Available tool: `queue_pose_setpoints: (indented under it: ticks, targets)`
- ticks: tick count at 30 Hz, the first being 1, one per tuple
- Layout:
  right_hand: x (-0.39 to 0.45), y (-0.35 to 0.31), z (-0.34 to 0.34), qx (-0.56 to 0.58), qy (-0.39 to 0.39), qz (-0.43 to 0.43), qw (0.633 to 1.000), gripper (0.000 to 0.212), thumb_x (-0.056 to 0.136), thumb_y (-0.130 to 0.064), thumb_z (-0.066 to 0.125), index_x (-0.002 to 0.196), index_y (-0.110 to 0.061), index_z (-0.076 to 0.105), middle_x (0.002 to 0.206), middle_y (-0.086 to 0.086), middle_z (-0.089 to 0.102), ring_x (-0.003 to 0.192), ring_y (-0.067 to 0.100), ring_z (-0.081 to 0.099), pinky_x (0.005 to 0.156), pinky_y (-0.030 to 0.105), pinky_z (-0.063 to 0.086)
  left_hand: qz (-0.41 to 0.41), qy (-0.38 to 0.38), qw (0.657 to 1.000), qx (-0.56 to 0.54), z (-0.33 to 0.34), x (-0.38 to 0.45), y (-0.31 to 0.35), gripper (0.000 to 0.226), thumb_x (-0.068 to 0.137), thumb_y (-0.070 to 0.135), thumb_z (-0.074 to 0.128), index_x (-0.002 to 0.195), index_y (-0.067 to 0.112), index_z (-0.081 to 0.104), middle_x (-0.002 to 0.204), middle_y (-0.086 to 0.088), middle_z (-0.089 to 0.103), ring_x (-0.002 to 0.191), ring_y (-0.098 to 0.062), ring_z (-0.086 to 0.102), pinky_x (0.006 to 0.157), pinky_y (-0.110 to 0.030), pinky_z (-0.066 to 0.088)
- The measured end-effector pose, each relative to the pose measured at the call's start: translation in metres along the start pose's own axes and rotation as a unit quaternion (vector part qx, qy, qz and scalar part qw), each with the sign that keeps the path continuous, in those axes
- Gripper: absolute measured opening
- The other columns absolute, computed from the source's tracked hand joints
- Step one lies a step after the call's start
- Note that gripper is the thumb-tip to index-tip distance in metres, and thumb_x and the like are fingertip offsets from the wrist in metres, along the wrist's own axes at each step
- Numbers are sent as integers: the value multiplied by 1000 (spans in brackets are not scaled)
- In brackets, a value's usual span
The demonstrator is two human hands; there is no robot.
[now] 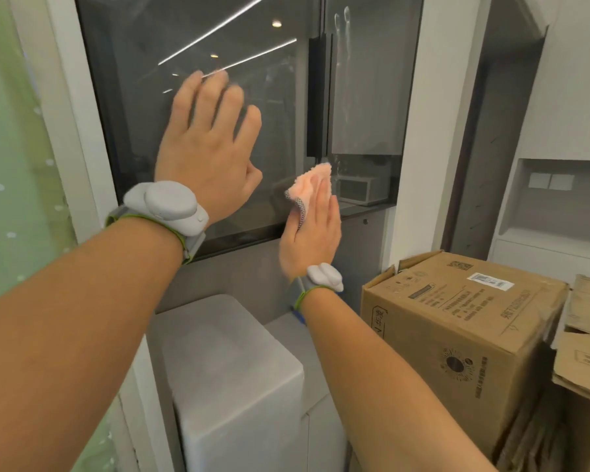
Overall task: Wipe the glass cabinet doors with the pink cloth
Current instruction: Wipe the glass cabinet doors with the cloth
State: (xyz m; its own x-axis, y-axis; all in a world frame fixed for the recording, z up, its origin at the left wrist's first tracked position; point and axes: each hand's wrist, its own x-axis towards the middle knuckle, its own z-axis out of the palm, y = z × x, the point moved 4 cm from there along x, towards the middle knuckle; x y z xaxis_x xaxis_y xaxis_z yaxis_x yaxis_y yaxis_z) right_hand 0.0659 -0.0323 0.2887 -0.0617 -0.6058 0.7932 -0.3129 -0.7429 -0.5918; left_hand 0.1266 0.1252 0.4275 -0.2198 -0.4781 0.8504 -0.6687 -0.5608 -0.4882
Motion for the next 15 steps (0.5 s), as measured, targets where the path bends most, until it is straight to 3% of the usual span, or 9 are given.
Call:
queue_pose_setpoints:
  ticks: [3, 5, 7, 9, 11, 13, 15]
  targets:
    - [27, 34, -8, -18, -13, 9, 1000, 72, 98, -30, 42, 164, -29, 13, 161, 3, 44, 145, 31, 38, 115, 53, 39, 28, -1, 1000, 10, 8, 8, 20, 56, 89, 28, 42, 138, 3, 51, 144, -21, 52, 146, -45, 41, 128, -57, 22]
    - [38, 47, -12, 19, -24, 4, 1000, 70, 97, -23, 45, 162, -25, 22, 161, 6, 41, 141, 32, 40, 115, 50, 42, 28, -1, 1000, 12, 12, 16, 26, 58, 90, 29, 42, 140, 2, 52, 145, -21, 52, 146, -44, 42, 128, -57, 22]
    - [43, 45, -13, 82, -25, -10, 996, 64, 94, -28, 48, 157, -19, 36, 160, 8, 34, 143, 29, 37, 117, 47, 42, 14, -8, 1000, 13, 17, 29, 33, 61, 91, 31, 41, 143, 1, 49, 147, -21, 50, 148, -44, 40, 129, -56, 22]
    - [41, 35, -13, 143, -10, -52, 988, 60, 94, -37, 51, 150, -17, 42, 157, 1, 33, 145, 22, 32, 119, 47, 37, 3, -26, 1000, 4, 23, 40, 40, 66, 92, 32, 38, 149, -2, 42, 153, -22, 45, 151, -43, 35, 130, -55, 19]
    - [40, 28, -12, 161, 2, -66, 985, 53, 93, -44, 50, 141, -22, 48, 153, -5, 36, 146, 24, 32, 118, 58, 32, 2, -34, 999, 2, 29, 47, 46, 71, 95, 33, 35, 156, -5, 33, 160, -23, 37, 156, -42, 27, 132, -53, 15]
    - [43, 25, -7, 153, -22, -5, 988, 49, 91, -51, 49, 135, -30, 47, 157, -5, 33, 150, 34, 27, 119, 66, 25, 4, -36, 999, 18, 33, 46, 46, 73, 98, 32, 30, 159, -7, 26, 165, -25, 30, 159, -42, 21, 133, -52, 13]
    - [47, 24, -2, 151, -44, 20, 987, 56, 95, -46, 46, 148, -32, 37, 168, -5, 22, 158, 33, 14, 124, 65, 17, 4, -35, 999, 25, 35, 44, 45, 72, 100, 32, 28, 160, -8, 23, 167, -25, 26, 160, -42, 19, 133, -52, 12]
